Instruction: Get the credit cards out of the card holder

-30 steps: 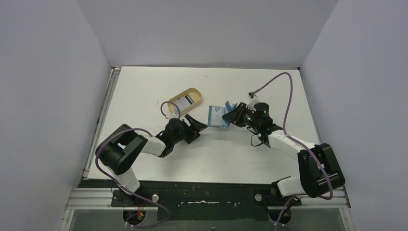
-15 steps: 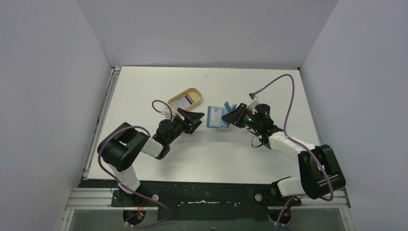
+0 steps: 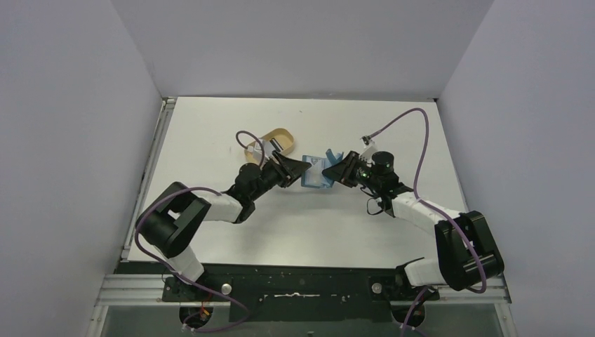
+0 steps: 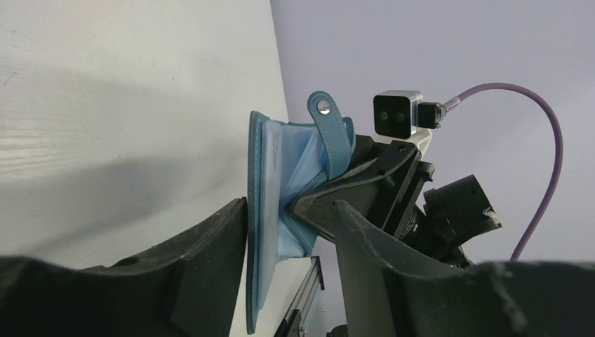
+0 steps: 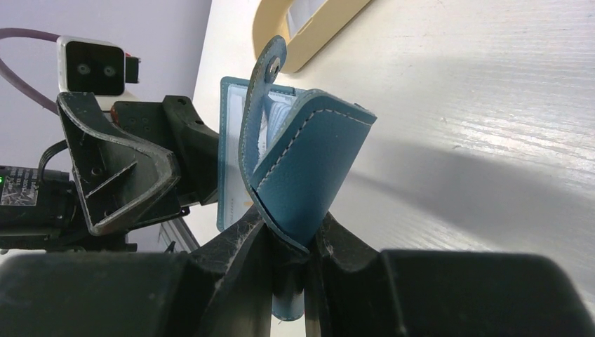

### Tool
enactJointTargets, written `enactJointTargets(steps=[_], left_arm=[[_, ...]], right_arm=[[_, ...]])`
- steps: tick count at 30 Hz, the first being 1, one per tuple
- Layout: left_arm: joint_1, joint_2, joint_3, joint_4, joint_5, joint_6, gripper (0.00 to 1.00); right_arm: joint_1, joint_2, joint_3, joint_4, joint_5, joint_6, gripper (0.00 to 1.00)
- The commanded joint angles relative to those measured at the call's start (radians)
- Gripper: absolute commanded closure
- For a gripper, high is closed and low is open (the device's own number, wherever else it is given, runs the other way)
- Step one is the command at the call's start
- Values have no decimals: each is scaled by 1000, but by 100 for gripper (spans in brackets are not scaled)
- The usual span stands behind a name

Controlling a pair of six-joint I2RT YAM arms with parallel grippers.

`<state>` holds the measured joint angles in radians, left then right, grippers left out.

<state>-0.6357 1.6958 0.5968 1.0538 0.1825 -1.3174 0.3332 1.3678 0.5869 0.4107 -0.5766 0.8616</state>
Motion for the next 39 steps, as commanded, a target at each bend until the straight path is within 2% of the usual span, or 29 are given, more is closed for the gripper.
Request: enactJointTargets(steps=[1,3,7,9,11,13,16,22,25,26,30,35,39], left_arm=[[-2,-45,43,-74,10,62,59],[-2,-43,46,-84,14,62,67],[-8,-31,46,-79,18,61,76],[-11,-23,49,-71,22,60,86],[-13,-19,56,-62,29,57,100],[-13,-23,59,-59,36,58,100],[-10,-77,67,-137,38,104,100],[-27,-263,174,-599,-48,365,100],[-36,-314,231,-769,-80,457,100],[-38,-324,246,-810,-88,479,100],[-41,-340,273,-917,-110,532,100],[-41,-326,264,-931,-115,534,100],[-41,-290,228,-897,-129,521,100]], right_arm=[[-5,-28,19,77,-22,0,100],[-5,-29,19,77,-24,2,100],[-6,-30,25,82,-31,6,100],[-5,-29,25,84,-34,8,100],[-6,-27,25,91,-39,12,100],[-6,-25,24,90,-41,11,99],[-8,-28,26,71,-41,-9,87],[-34,-46,43,-75,-1,-95,74],[-37,-38,56,-130,26,-133,42],[-37,-32,66,-179,51,-149,34],[-37,-15,120,-332,123,-226,18],[-36,-43,210,-546,254,-321,13],[-30,-158,215,-543,281,-346,13]])
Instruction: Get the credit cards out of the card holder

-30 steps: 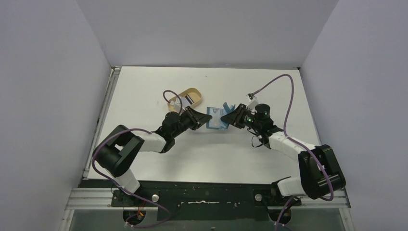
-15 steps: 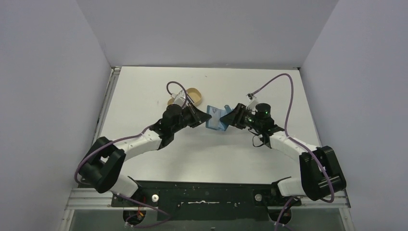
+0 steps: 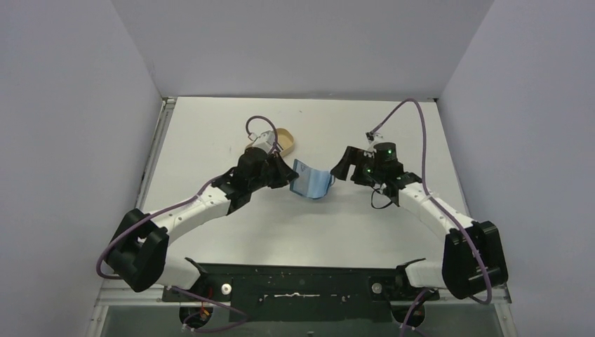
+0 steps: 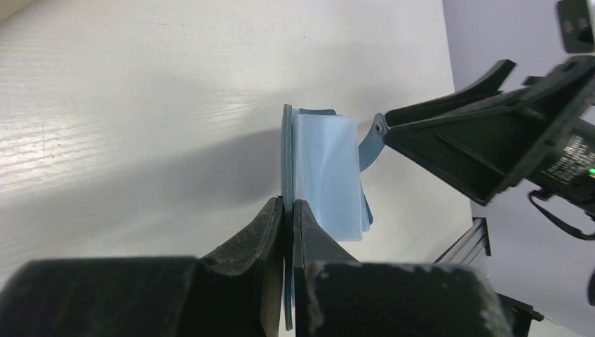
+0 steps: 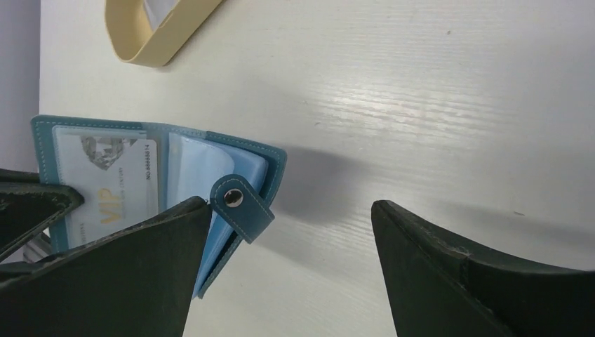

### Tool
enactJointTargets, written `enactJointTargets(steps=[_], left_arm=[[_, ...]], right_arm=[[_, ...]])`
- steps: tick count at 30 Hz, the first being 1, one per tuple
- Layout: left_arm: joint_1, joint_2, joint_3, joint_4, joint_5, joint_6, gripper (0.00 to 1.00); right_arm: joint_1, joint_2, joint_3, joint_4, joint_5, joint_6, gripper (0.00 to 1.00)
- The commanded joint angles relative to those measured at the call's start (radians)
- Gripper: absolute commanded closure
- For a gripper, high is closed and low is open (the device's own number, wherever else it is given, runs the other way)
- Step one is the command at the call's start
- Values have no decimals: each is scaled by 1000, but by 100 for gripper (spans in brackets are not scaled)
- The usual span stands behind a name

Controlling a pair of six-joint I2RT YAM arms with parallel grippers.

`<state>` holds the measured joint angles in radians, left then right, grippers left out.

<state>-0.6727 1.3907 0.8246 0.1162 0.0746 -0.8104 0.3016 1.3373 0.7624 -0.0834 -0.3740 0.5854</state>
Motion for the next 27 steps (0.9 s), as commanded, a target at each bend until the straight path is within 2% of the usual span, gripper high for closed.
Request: enactJointTargets(steps=[1,4,6,10,14,19,24,27], left_arm=[[-5,27,-6,42,-27,15,100],[-12,61,-16,37,-53,19,100],[-17,80,-28,54,-65,18,100],[-18,143,-90,185,-65,-20,100],[-18,221,-130,323,-53,-72,100],[-14,285,-155,399,-50,-112,100],[-13,322,-163,403,-56,-117,100],[-11,324,-169,395,-63,-115,100]], right_arm=[[14,-166,34,-34,89,-72,13],[62,-251,24,7,112,-81,9],[90,-250,12,63,38,-57,6],[110,-130,-46,321,-138,76,5],[146,-13,-117,510,-144,181,5],[155,160,-156,736,-194,273,7],[158,313,-152,879,-229,333,10],[159,347,-151,874,-218,323,10]])
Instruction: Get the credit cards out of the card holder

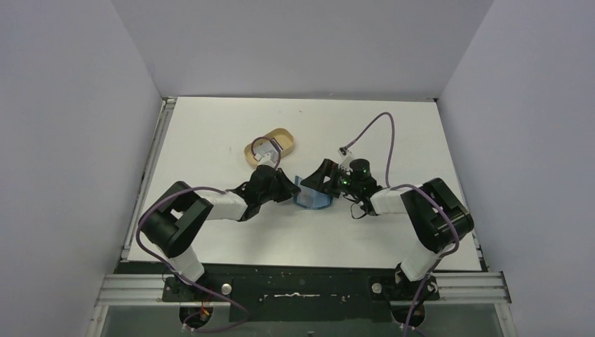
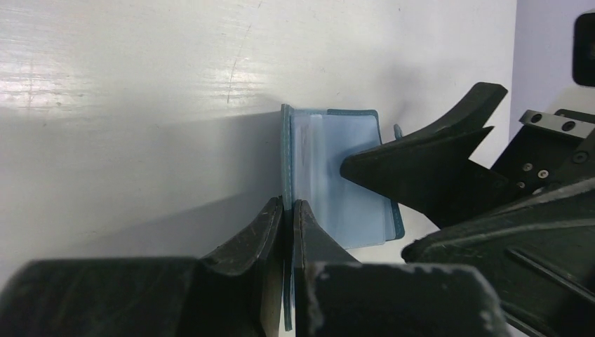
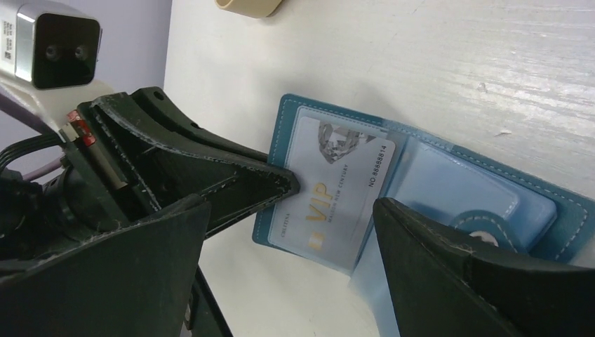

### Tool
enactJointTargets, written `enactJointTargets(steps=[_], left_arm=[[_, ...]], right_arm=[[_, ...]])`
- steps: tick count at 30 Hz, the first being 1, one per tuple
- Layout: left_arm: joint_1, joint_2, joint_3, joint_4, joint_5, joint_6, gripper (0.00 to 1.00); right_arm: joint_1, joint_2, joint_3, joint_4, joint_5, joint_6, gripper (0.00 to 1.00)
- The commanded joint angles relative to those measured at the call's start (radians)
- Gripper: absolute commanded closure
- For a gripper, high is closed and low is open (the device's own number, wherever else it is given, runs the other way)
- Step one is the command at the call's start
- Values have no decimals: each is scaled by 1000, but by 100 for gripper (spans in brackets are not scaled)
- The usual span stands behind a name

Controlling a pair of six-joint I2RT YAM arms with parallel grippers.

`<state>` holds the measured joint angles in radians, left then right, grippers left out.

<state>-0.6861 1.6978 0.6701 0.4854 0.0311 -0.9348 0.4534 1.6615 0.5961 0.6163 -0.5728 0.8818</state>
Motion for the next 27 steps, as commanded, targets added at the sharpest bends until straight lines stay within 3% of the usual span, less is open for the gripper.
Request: enactJointTargets(steps=[1,8,14,17,23,27], left_arm=[[2,17,-16,22,-23,11,100],[25,54,-52,28,-23,-16,100],[57,156,-85,118,45,-92,100],[59,196,-87,134,61,-117,100],[59,253,-115,171,61,-162,100],[60,285,-137,213,64,-200,100]], right_arm=[[6,34,17,166,-15,21,10],[8,106,9,104,16,-10,10],[14,220,-2,256,-32,69,14],[31,235,0,243,-27,73,15],[56,169,-2,20,78,16,14],[71,124,57,-276,171,-44,13]])
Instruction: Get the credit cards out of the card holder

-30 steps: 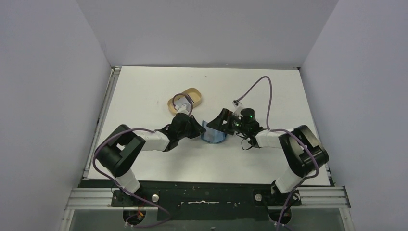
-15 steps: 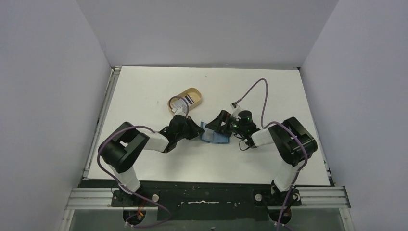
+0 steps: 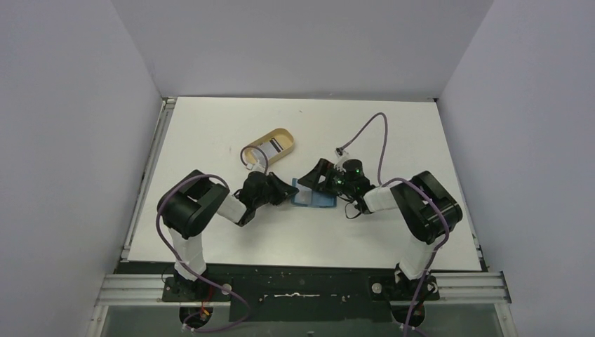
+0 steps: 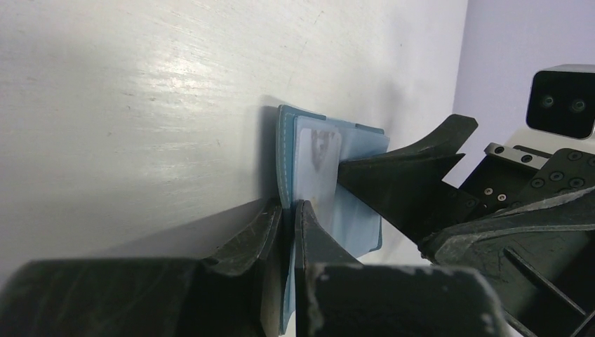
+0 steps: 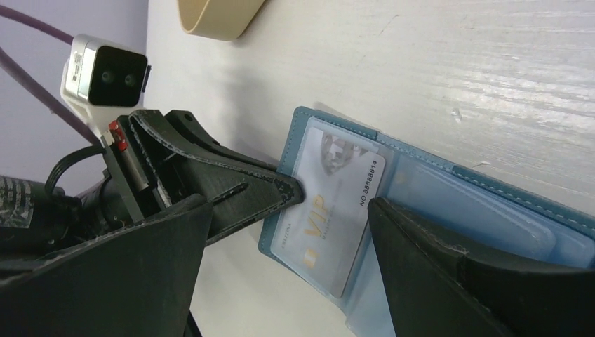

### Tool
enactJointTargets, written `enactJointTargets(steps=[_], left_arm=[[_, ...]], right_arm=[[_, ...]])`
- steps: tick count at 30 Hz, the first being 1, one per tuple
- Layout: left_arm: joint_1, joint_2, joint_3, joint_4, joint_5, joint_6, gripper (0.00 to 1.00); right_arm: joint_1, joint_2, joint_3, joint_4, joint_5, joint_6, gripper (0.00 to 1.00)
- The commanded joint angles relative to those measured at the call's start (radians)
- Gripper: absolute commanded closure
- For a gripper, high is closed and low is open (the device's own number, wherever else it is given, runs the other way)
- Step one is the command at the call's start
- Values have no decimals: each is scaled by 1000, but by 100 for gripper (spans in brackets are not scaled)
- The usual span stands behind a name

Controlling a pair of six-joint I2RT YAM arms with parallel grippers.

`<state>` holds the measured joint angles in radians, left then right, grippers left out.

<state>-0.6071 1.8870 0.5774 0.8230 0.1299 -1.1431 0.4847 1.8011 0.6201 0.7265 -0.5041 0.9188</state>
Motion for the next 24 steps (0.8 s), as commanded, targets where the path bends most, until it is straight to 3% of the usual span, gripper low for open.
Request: enactJointTargets(steps=[1,8,24], left_arm=[[-17,106,-50,-111,-35,-2,100],[-9,189,-107,8,-42,-105,100],[24,213,-189,102,-66,-139,100]], right_arm=[[47,-19,49,-442,124,-90,13],[116,0,162,-698,291,-123,11],[197,-36,240,-970,566,-102,7]])
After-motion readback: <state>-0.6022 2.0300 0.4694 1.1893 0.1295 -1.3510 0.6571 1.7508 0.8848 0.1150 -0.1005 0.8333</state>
